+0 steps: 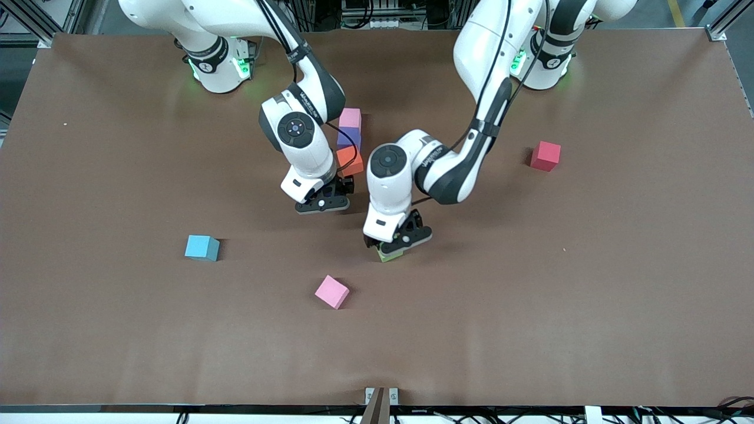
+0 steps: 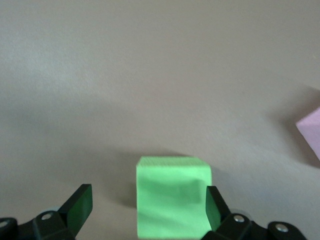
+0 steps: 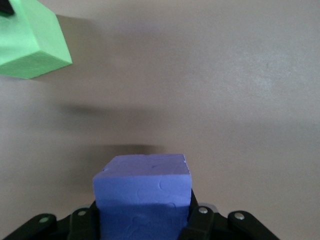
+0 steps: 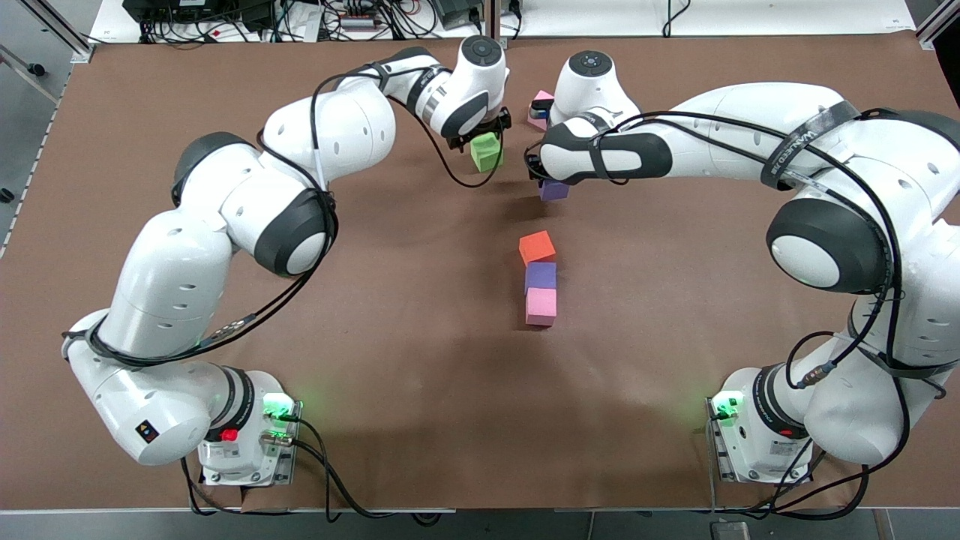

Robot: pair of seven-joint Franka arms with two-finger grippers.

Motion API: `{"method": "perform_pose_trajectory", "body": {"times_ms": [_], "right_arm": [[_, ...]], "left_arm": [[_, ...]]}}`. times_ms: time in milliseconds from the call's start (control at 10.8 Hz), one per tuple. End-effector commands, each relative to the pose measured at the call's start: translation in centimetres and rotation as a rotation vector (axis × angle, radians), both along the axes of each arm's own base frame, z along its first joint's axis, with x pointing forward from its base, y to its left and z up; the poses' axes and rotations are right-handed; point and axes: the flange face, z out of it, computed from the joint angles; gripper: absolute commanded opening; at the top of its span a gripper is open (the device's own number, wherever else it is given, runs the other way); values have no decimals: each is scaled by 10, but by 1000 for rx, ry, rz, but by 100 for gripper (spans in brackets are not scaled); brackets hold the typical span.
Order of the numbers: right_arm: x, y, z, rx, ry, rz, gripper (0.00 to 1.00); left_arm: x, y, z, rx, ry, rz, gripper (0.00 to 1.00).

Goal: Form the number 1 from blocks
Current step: 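Place the purple cube by orange while the left gripper grasps the green cube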

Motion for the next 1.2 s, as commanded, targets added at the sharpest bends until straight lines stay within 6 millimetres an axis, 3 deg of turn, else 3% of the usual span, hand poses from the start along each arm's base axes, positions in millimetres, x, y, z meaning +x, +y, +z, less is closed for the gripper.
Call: {"method": "perform_pose_trajectory", "body": {"times_ms": [0,92,461,830,1107], "right_arm": [[-21,-2,-7,15,-1,1,55],[-34,7,-13,17,-6,12,55],[-56,31,-22,24,-20,-29,55],[-89,64,-38,41,-24,-43,54],[-95,68,-50,40,-28,-53,54]], "left_arm": [[10,5,-4,-24,-24,-7,100],[11,4,-4,-39,-39,-1,100],[13,-2,-3,-81,-81,-2,100],[-1,-12,-32,-63,-62,-27,100],[-1,-13,-33,-66,-65,-31,100]]}}
